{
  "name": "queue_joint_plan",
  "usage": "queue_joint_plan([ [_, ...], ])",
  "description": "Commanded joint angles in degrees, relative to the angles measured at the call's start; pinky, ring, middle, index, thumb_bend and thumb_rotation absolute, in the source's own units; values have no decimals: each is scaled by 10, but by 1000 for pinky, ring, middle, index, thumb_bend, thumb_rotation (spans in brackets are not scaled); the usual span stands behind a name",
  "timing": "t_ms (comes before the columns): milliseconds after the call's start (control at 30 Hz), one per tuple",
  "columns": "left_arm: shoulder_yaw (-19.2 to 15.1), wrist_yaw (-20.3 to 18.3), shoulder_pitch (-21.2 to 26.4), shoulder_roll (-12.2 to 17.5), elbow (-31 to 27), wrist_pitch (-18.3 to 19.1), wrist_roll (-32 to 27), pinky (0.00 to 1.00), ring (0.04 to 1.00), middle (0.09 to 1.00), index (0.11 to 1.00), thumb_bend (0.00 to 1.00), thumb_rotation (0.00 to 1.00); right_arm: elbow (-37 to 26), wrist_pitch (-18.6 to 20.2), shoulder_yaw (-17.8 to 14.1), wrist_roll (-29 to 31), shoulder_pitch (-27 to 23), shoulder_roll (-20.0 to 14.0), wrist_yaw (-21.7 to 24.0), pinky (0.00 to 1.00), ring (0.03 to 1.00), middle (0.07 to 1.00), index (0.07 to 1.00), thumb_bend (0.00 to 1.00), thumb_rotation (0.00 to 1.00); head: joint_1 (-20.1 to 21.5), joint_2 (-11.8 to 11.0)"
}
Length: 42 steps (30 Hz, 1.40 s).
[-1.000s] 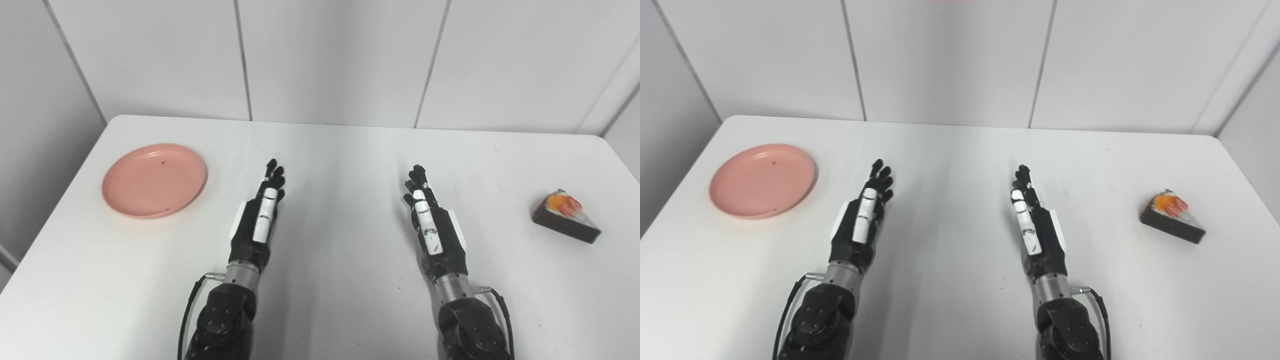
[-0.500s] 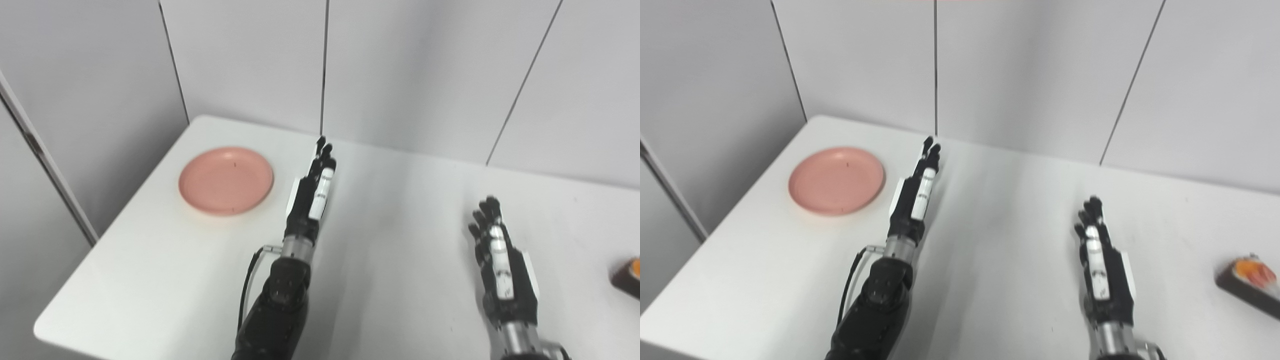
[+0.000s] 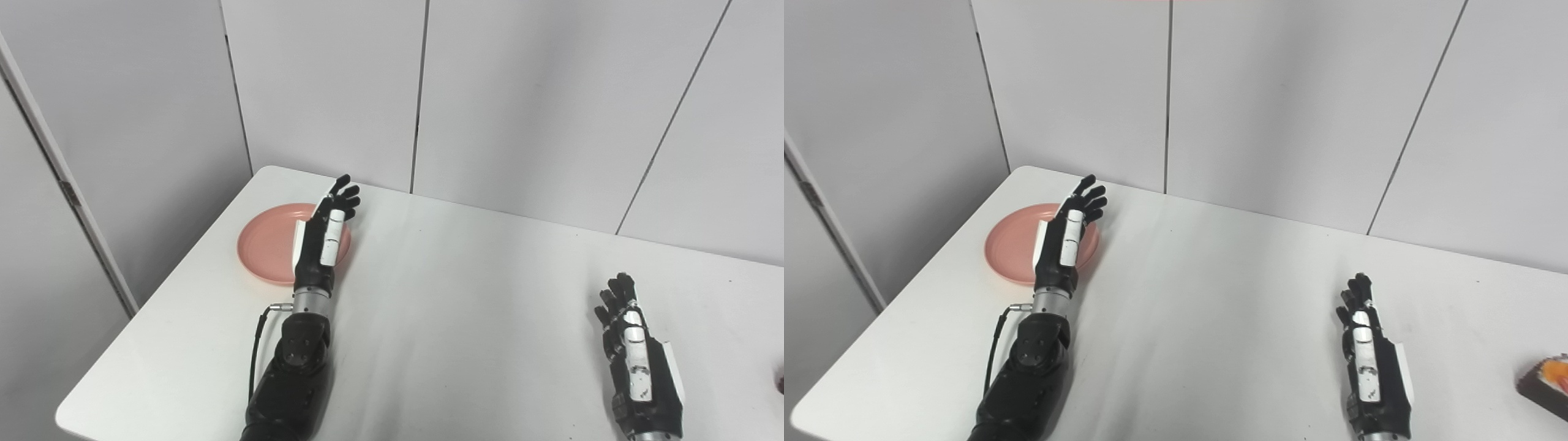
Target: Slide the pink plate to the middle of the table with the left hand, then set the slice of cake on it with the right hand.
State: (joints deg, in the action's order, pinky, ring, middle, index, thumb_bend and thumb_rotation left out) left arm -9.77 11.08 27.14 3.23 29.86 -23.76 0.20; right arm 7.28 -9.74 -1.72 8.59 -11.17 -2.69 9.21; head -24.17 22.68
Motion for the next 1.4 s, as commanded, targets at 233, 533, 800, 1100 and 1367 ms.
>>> queue_joint_plan([
  [233,-46,25,28,44,-34,-21,-18,689,689,712,709,785,1000,21,-8,-12,6,23,-17,2,1000,1000,1000,1000,378,952,-2,-1],
  [533,-78,40,31,64,-12,-21,-29,668,684,705,708,747,1000,10,4,-12,8,28,-15,1,1000,1000,1000,1000,392,928,-9,-8],
  [800,-94,43,34,91,22,-22,-44,692,701,719,727,767,1000,9,7,-12,9,28,-18,4,1000,1000,1000,1000,381,955,-13,-13],
  [1100,-105,33,29,112,35,5,-81,810,735,736,742,811,1000,15,1,-14,11,28,-21,7,1000,1000,1000,1000,422,929,-14,-11],
  [1367,-100,44,28,122,56,14,-73,871,754,747,759,809,1000,12,4,-15,11,29,-20,4,1000,1000,1000,1000,435,899,-15,-11],
])
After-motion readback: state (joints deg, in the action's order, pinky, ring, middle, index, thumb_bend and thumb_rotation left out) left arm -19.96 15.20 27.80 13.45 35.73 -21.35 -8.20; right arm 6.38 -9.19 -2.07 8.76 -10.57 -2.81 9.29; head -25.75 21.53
